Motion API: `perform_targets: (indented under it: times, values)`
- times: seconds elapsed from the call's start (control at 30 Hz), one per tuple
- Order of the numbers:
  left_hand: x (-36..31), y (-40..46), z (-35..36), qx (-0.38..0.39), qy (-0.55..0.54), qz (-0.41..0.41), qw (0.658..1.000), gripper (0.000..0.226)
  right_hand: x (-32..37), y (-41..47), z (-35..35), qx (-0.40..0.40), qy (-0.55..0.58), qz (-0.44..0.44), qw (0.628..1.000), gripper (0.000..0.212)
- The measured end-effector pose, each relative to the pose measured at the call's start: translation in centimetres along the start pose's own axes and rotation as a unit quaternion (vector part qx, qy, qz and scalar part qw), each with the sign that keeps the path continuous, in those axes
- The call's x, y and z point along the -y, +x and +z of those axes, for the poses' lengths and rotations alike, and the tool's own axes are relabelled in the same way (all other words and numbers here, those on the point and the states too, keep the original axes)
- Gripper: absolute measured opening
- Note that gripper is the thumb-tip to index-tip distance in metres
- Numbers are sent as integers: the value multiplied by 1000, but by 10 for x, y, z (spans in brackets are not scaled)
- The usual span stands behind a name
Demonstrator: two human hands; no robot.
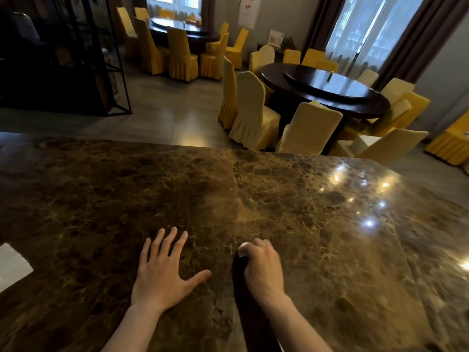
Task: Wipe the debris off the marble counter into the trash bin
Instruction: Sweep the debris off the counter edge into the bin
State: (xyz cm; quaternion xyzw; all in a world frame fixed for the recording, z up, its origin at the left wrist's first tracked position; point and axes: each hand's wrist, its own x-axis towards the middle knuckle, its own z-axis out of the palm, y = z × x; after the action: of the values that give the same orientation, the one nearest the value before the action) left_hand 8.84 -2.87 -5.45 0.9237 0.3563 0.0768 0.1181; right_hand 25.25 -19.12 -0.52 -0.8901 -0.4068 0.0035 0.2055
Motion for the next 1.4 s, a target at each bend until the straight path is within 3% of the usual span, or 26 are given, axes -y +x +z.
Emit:
perform_targets:
  times: [0.13, 0.23, 0.33, 0.4, 0.5, 0.57, 0.67, 0.8, 0.9, 1.07, 1.2, 1.4]
  values:
    - [0, -1, -1, 0, -7, 0, 1000, 118, 5, -17, -5, 53, 54, -27, 997, 32]
    - [2, -1, -2, 13, -11, 2, 1000, 117, 6, -29, -20, 101, 193, 43, 975, 20]
    - [0, -6, -6, 22, -16, 14, 1000, 112, 2, -49, -41, 146, 378, 172, 898, 24]
    - [-5, -10, -10, 25, -20, 13, 999, 107, -5, -61, -57, 170, 505, 242, 811, 29]
    - [-16, -19, -16, 35, -26, 13, 999, 107, -18, -76, -77, 175, 635, 259, 707, 28]
    - [-23, -32, -18, 29, -23, 23, 999, 107, -24, -88, -87, 167, 666, 254, 681, 27]
    - [-33, -55, -20, 27, -13, 24, 999, 107, -31, -108, -97, 168, 667, 232, 688, 25]
    - [-45, -83, -17, 37, -7, 6, 999, 111, -41, -137, -94, 189, 617, 210, 735, 20]
    - [-53, -101, -10, 46, 6, -6, 999, 113, -49, -164, -82, 232, 525, 175, 800, 16]
    - [-59, -117, 2, 61, 26, -31, 997, 111, -55, -206, -44, 305, 366, 117, 871, 14]
    - [-56, -118, 4, 64, 33, -31, 997, 112, -59, -232, -6, 319, 211, 77, 921, 15]
    - [-55, -116, 7, 64, 29, -30, 997, 112, -68, -260, 34, 328, 153, 78, 929, 20]
